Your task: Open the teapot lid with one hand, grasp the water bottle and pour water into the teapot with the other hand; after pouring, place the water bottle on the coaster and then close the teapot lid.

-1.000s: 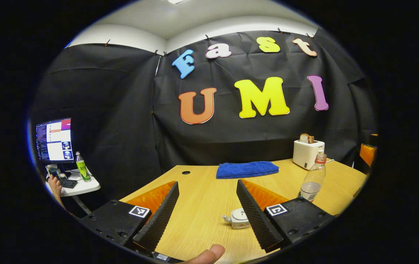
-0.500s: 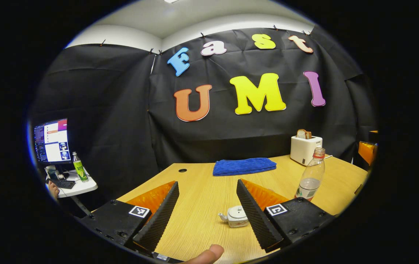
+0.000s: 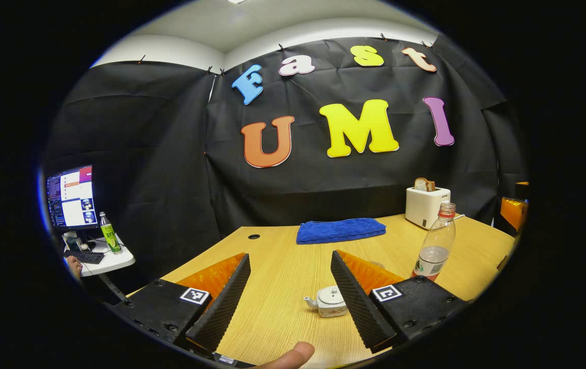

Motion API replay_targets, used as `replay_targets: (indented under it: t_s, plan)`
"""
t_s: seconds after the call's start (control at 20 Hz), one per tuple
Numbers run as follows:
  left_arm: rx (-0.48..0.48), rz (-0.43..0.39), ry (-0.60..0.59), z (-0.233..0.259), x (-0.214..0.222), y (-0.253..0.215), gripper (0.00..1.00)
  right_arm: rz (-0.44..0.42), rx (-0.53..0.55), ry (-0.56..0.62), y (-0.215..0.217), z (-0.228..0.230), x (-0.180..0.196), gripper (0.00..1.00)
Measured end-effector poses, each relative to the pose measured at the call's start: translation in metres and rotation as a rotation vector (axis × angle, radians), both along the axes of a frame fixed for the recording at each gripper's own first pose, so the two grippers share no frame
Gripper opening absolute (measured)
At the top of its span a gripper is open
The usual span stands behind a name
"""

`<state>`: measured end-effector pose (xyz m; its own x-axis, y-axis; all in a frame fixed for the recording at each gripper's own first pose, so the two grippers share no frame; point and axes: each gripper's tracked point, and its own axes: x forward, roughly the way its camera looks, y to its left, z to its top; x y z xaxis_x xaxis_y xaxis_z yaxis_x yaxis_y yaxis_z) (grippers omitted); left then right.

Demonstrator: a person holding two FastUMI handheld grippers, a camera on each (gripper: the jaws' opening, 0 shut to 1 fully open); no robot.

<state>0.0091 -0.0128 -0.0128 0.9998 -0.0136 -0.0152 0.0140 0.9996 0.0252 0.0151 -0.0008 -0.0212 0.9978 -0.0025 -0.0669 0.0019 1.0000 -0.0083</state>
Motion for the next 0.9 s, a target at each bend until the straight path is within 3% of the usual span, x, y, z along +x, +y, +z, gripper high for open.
replay_targets:
  t_s: [0.25, 0.65, 0.9]
  plan:
    - [-0.042, -0.044, -0.045, -0.009, 0.023, -0.016, 0.99, -0.016, -0.005, 0.007, -0.002, -0.004, 0.004, 0.96]
    - [-0.019, -0.116, 0.167, -0.095, 0.067, -0.046, 0.99, -0.034, -0.026, 0.005, -0.004, -0.007, 0.008, 0.95]
    - [-0.035, -0.156, 0.189, -0.106, 0.078, -0.059, 0.96, -0.042, -0.016, 0.030, -0.004, -0.015, 0.013, 0.97]
